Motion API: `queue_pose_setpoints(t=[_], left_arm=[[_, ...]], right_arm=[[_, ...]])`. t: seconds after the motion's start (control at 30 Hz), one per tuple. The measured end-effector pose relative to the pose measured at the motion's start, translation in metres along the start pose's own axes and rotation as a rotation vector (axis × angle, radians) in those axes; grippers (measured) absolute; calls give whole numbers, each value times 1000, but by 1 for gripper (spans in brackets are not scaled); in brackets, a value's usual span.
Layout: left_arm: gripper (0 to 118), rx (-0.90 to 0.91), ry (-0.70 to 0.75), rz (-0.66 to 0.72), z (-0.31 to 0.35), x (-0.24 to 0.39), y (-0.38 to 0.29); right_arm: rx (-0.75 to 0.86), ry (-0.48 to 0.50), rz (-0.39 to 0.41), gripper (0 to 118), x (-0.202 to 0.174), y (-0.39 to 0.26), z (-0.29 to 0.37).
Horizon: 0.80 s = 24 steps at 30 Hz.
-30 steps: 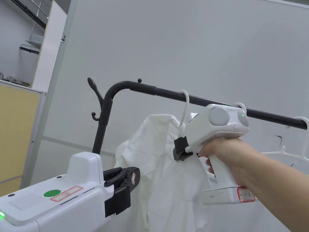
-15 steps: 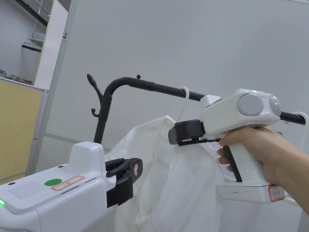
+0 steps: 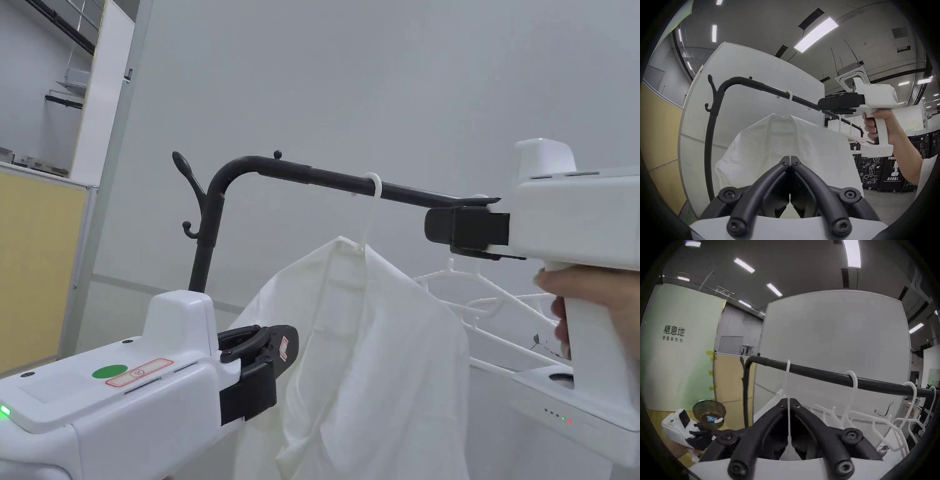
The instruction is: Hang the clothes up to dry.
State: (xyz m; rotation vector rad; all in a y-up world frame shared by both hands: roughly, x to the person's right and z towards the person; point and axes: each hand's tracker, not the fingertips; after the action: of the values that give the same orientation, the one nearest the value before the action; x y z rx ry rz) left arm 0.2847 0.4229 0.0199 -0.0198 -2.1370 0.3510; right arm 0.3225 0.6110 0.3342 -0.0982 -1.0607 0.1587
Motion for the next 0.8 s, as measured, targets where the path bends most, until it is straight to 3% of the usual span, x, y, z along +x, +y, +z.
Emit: queue_pose_setpoints(t=[0.07, 0.3, 0.43, 0.53, 0.63, 0.73, 0.8], left_arm=[[1, -6, -14, 5, 0, 1, 0], [1, -42, -129, 5, 10, -1, -7], [1, -66, -179, -8, 19, 3, -19], [1, -110, -242, -9, 28, 4, -34], [1, -149, -326, 16, 35, 3, -55], [1, -200, -334, -5, 38, 5, -80], [1, -258, -400, 8, 40, 4, -97]], right_arm=[[33, -6, -14, 2, -1, -8, 13], [138, 160, -15, 2, -22, -67, 67], [84, 293, -106, 2, -25, -133, 80], [112, 372, -104, 2, -28, -185, 88], [37, 404, -178, 2, -28, -231, 81], [11, 424, -197, 2, -31, -264, 77], [-3, 495, -178, 2, -33, -280, 77]])
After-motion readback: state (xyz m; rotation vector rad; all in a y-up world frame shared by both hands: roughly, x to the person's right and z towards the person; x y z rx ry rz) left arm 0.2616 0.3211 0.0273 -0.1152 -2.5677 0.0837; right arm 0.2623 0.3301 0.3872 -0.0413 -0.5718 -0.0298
